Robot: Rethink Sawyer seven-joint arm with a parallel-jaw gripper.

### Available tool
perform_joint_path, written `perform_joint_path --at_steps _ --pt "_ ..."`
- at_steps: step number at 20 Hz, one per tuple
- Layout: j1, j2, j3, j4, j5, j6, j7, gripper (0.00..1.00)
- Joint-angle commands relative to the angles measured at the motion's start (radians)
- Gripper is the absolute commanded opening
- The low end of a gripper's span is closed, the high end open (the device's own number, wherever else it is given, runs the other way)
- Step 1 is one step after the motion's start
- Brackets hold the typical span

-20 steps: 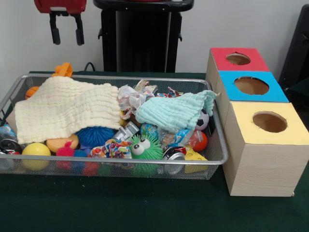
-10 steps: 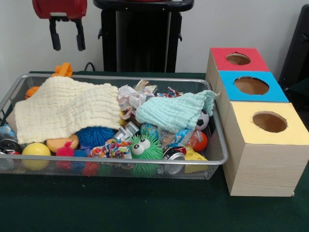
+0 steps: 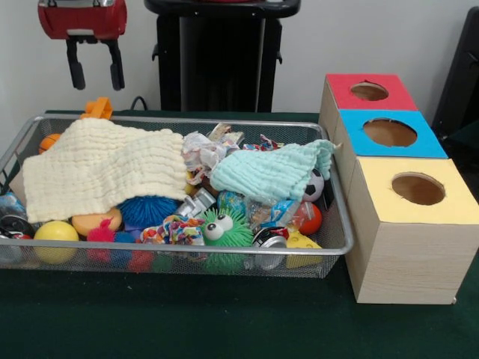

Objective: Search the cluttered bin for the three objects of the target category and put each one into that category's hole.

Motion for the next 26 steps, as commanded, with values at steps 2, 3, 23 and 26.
perform_joint_path --at_steps 2,3,23,26 --pt "0.021 0.086 0.011 -0.075 -0.103 0.041 -0.121 1.0" --pt "0.026 0.092 0.004 -0.073 -0.115 0.026 -0.111 1.0" --pt "0.074 0.195 -0.062 -0.077 -0.215 -0.07 -0.004 1.0" --pt "0.066 0.196 -0.056 -0.071 -0.184 -0.037 -0.002 1.0"
